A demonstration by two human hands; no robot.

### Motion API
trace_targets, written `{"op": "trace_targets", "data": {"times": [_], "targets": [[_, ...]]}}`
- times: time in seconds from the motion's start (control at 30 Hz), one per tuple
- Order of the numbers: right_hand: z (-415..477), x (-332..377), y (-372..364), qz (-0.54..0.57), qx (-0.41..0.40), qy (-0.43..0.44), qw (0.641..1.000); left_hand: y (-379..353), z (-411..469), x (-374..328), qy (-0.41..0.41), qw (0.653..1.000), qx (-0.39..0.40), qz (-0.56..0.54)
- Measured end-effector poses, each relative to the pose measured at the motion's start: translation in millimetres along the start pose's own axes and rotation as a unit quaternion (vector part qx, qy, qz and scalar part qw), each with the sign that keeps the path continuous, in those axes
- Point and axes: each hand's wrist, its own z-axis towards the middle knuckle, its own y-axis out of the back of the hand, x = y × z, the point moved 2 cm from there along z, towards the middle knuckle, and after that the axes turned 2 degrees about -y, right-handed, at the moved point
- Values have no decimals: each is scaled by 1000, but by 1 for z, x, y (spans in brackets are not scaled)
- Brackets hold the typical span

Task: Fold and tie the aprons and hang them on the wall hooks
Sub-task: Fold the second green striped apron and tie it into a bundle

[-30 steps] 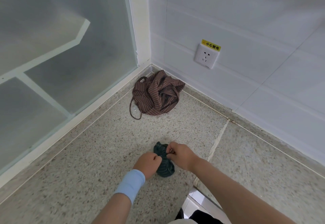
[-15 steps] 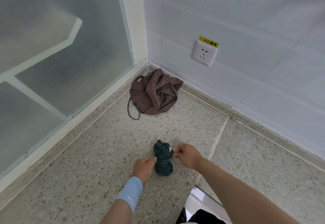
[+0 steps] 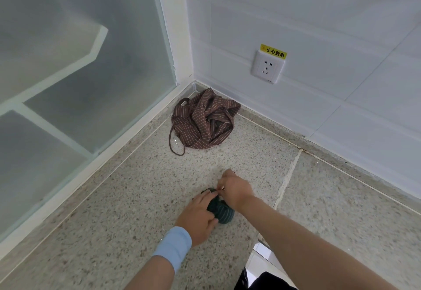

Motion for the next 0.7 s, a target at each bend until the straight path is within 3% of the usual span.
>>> {"op": "trace_targets", "data": {"times": [0.17,0.27,0.33,0.43,0.63,0.7], "targets": [[-31,5,10,26,-71,-33,997,-16,0,-16,140,986,-52,-79],[-50,-4,-8,86,-6,-79,993,-19,4,-31,194,974,-43,-112],[-58,-8,-24,129,12,-93,987,-16,4,-41,208,966,-32,-152],[-57,-14,-39,186,-22,-105,977,-10,-2,-48,206,959,-36,-193],[-55,-27,-36,276,-56,-119,952,6,-8,-38,224,930,-134,-259],[-54,-29,-36,294,-53,-115,948,7,-2,-29,243,915,-123,-296]]}}
